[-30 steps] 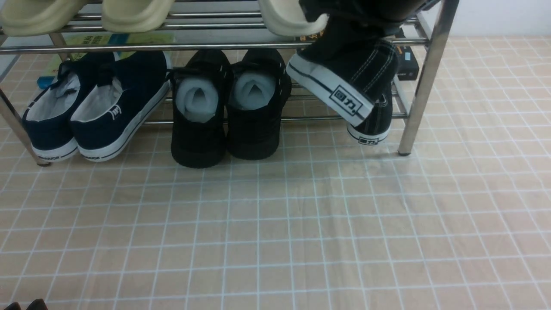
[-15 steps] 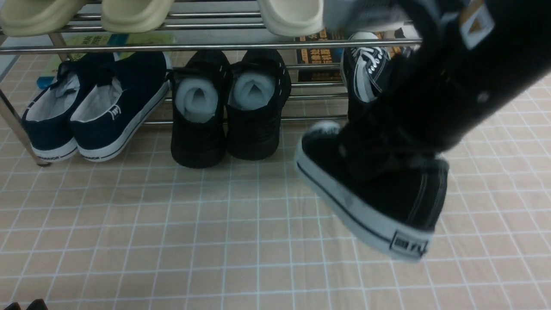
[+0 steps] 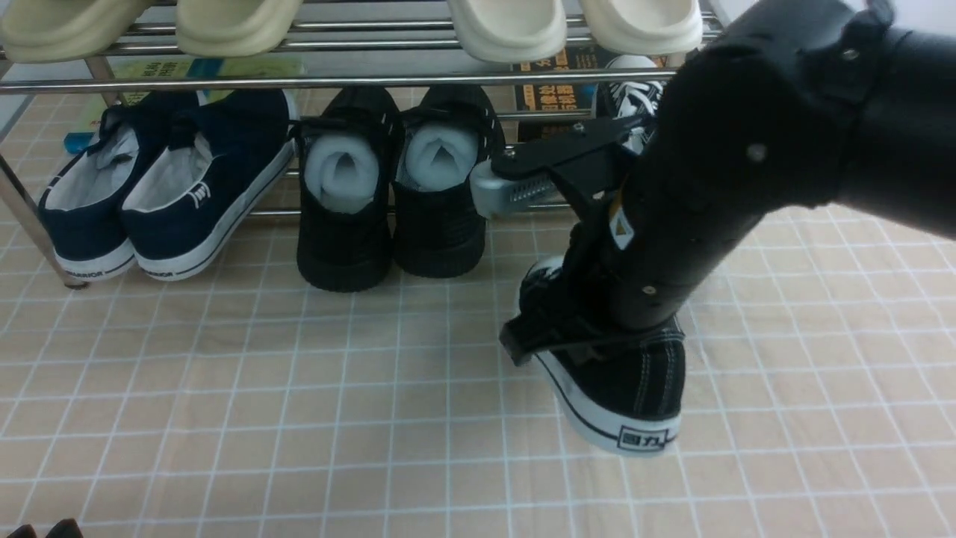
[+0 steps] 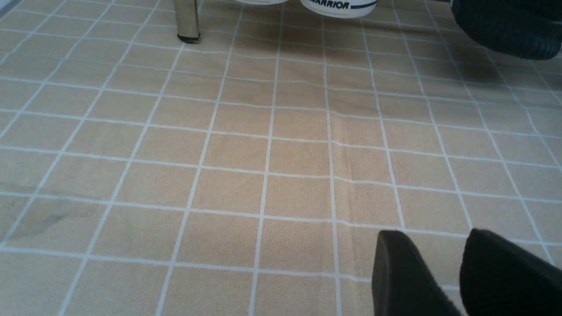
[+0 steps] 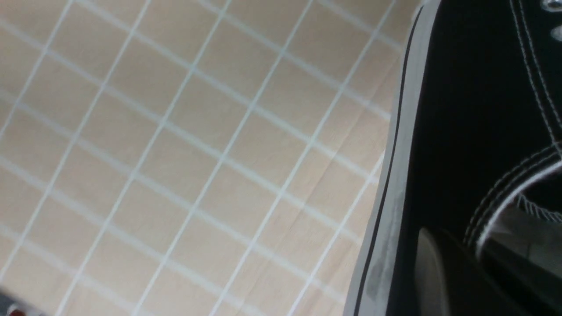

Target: Take the shoes off the shelf from the light coffee tablecloth by hand.

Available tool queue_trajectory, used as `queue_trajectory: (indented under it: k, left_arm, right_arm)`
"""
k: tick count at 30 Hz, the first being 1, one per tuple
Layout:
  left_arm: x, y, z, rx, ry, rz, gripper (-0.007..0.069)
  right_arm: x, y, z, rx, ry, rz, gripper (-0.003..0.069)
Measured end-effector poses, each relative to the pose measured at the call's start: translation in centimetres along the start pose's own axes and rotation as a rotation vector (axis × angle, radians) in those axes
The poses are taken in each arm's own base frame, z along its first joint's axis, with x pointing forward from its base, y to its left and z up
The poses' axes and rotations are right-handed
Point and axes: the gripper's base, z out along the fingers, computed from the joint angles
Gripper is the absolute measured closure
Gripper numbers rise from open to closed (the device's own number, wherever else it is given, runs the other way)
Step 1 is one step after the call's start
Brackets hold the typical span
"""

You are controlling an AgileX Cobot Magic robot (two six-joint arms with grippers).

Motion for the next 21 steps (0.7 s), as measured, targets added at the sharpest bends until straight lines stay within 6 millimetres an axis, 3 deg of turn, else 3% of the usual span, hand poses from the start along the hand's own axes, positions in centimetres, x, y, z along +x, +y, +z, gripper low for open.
queue_trajectory:
  k: [14, 17, 21]
  left_arm:
    - [0.0, 0.0, 0.0, 0.000, 0.000, 0.000, 0.0384]
    - [0.0, 0.0, 0.0, 0.000, 0.000, 0.000, 0.0384]
    - [0.0, 0.0, 0.0, 0.000, 0.000, 0.000, 0.0384]
  right_arm:
    - [-2.0, 0.5, 6.6, 0.022, -0.092, 0.010, 0.0633]
    - [-2.0, 0.7, 7.7, 0.014, -0.084, 0.056, 0.0594]
    - [-1.9, 0.9, 8.3, 0.004, -0.068, 0.089, 0.0484]
